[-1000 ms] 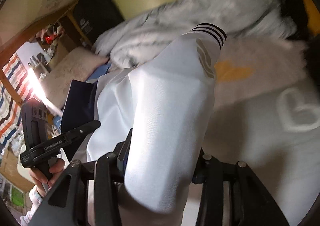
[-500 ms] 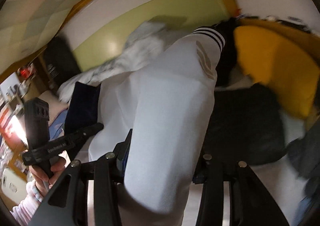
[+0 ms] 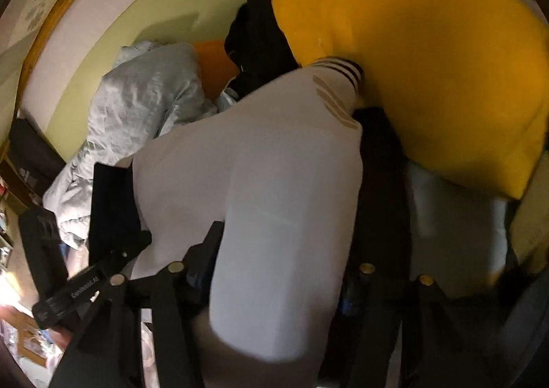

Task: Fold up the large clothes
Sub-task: 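Lift the folded jacket with both grippers and carry it toward the dark clothes stack, then lower the folded jacket onto the dark clothes stack and open both grippers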

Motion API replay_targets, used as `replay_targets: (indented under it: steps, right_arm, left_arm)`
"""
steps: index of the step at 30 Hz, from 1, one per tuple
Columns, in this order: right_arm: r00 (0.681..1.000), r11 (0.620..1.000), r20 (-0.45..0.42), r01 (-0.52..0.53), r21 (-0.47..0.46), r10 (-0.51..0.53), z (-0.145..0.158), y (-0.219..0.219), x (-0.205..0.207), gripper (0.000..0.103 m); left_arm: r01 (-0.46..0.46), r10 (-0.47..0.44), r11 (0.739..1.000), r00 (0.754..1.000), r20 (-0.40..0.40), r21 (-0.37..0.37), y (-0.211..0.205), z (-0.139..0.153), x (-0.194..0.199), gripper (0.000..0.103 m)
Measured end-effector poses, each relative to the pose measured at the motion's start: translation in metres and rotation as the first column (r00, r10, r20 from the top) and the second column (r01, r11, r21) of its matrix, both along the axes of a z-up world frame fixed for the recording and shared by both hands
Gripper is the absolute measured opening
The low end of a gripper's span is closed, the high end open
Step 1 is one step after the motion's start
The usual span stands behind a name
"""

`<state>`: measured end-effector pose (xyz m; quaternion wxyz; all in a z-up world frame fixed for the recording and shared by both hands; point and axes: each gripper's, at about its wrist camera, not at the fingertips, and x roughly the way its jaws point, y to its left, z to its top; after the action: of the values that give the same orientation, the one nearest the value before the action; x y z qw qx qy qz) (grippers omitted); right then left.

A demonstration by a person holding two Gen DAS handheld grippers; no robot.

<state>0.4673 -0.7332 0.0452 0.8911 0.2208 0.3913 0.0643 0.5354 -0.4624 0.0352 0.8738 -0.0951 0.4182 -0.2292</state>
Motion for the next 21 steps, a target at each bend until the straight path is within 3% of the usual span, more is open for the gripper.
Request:
replay_targets:
  steps: [3, 5, 7, 10, 13, 14, 16, 17, 19, 21]
  right_arm:
    - [1.000, 0.993, -0.005, 0.018, -0.114, -0.019, 0.006, 0.017, -0.002, 0.059]
    - [0.997, 0.965, 0.006, 0.081, -0.251, -0.082, 0.009, 0.023, -0.004, 0.084]
    - [0.992, 0.928, 0.043, 0.129, -0.348, -0.121, 0.016, 0.030, -0.015, 0.088]
    - [0.969, 0.866, 0.133, 0.245, -0.435, -0.207, 0.029, 0.043, -0.032, 0.091]
    - [0.906, 0.828, 0.290, 0.406, -0.387, -0.309, 0.044, 0.047, -0.061, 0.093]
    - [0.861, 0.816, 0.381, 0.470, -0.338, -0.338, 0.049, 0.057, -0.079, 0.101]
    - [0.820, 0.819, 0.480, 0.488, -0.302, -0.311, 0.054, 0.078, -0.101, 0.103]
    - [0.833, 0.839, 0.487, 0.447, -0.310, -0.264, 0.055, 0.092, -0.112, 0.103]
    - [0.872, 0.873, 0.457, 0.351, -0.339, -0.173, 0.056, 0.118, -0.127, 0.103]
    - [0.876, 0.888, 0.465, 0.308, -0.340, -0.127, 0.057, 0.139, -0.150, 0.103]
  left_arm:
    - [-0.020, 0.020, 0.999, 1.000, 0.004, 0.038, -0.007, -0.007, -0.006, 0.042]
    - [-0.021, 0.020, 0.999, 1.000, 0.014, 0.038, -0.004, -0.006, -0.012, 0.049]
    - [-0.028, 0.027, 0.999, 0.999, 0.019, 0.018, 0.010, -0.005, -0.026, 0.061]
    - [-0.021, 0.007, 0.995, 0.991, 0.131, 0.102, 0.019, 0.014, -0.051, 0.072]
    - [-0.021, -0.016, 0.988, 0.972, 0.234, 0.156, 0.036, 0.035, -0.079, 0.074]
    - [-0.034, -0.009, 0.988, 0.961, 0.278, 0.150, 0.048, 0.044, -0.091, 0.081]
    - [-0.075, 0.026, 0.990, 0.927, 0.375, 0.117, 0.074, 0.061, -0.113, 0.093]
    - [-0.090, 0.037, 0.990, 0.910, 0.414, 0.109, 0.084, 0.067, -0.123, 0.103]
    - [-0.126, 0.058, 0.986, 0.873, 0.484, 0.109, 0.104, 0.078, -0.141, 0.103]
    - [-0.159, 0.076, 0.981, 0.841, 0.536, 0.110, 0.125, 0.082, -0.163, 0.103]
